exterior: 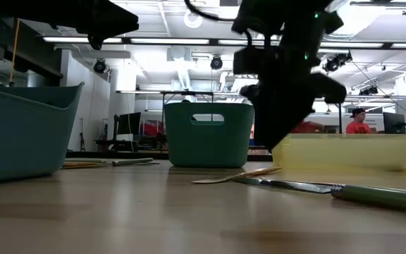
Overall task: Sort silverware by color (type)
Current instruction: Put the gold knife into the right blue bin
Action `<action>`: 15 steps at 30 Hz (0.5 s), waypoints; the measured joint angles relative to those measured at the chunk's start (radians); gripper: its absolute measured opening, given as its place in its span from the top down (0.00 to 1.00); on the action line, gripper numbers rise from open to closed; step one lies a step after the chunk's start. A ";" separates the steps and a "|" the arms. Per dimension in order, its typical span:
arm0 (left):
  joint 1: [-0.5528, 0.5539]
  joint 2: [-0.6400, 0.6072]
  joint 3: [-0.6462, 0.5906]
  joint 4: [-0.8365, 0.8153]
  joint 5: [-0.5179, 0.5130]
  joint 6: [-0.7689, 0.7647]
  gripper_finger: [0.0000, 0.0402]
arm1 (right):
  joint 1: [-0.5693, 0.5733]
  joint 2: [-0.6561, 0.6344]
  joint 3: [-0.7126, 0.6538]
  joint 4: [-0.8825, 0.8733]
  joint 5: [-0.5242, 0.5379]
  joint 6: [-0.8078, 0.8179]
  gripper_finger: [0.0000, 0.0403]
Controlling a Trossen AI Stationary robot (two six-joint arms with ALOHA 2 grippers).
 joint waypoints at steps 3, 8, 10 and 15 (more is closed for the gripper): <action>0.000 0.000 0.000 -0.001 0.000 0.002 0.75 | -0.006 0.030 0.000 0.000 -0.006 -0.065 0.65; 0.000 0.000 0.000 -0.001 0.000 0.002 0.75 | -0.007 0.067 0.000 0.004 -0.041 -0.117 0.65; 0.000 0.000 0.000 -0.001 0.000 0.002 0.75 | -0.007 0.080 0.000 0.004 -0.042 -0.135 0.65; 0.000 0.000 0.000 -0.001 0.000 0.002 0.75 | -0.019 0.106 0.001 0.021 -0.044 -0.146 0.65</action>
